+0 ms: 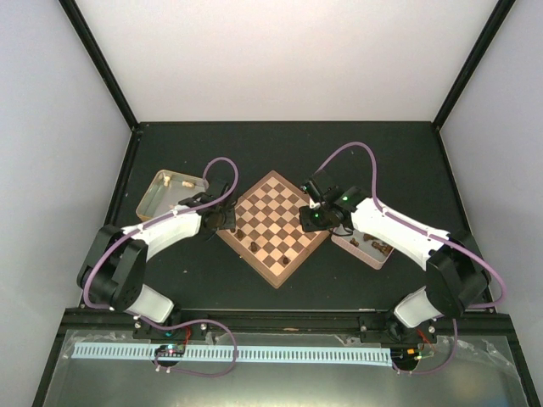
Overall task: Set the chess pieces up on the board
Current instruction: Place the chess piece on the chessboard, then move the chess piece to the chessboard.
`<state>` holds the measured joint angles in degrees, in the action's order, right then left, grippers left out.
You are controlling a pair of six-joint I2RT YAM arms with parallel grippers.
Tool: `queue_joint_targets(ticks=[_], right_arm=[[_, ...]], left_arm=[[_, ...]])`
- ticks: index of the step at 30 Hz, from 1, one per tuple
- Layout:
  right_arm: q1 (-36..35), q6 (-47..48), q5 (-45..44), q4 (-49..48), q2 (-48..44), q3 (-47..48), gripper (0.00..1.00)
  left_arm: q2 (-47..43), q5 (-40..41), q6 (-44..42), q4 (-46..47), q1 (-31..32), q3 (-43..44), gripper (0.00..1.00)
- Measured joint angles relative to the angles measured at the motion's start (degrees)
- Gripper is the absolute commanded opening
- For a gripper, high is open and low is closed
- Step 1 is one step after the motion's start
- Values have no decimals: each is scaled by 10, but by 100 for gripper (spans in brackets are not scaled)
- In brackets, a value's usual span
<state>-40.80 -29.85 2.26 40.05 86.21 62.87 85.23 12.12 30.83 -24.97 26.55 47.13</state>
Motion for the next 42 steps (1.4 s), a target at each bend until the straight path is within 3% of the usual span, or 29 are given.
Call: queue_joint_targets(ticks=[4, 13, 20, 27, 38, 42], right_arm=[[0, 2, 0, 0, 0, 1, 11], [0, 5, 0, 0, 0, 1, 11], [0, 5, 0, 0, 0, 1, 11], [0, 5, 0, 0, 0, 1, 11], [0, 4, 0, -1, 0, 1, 11], [0, 4, 0, -1, 0, 1, 11]], left_arm=[[10, -8, 1, 5, -3, 0, 12], [11, -25, 8, 10, -16, 3, 32], [-2, -33, 9, 5, -21, 11, 34], [-9, -42, 9, 3, -24, 16, 29], [19, -52, 6, -4, -26, 19, 4], [23, -55, 4, -5, -26, 25, 2]])
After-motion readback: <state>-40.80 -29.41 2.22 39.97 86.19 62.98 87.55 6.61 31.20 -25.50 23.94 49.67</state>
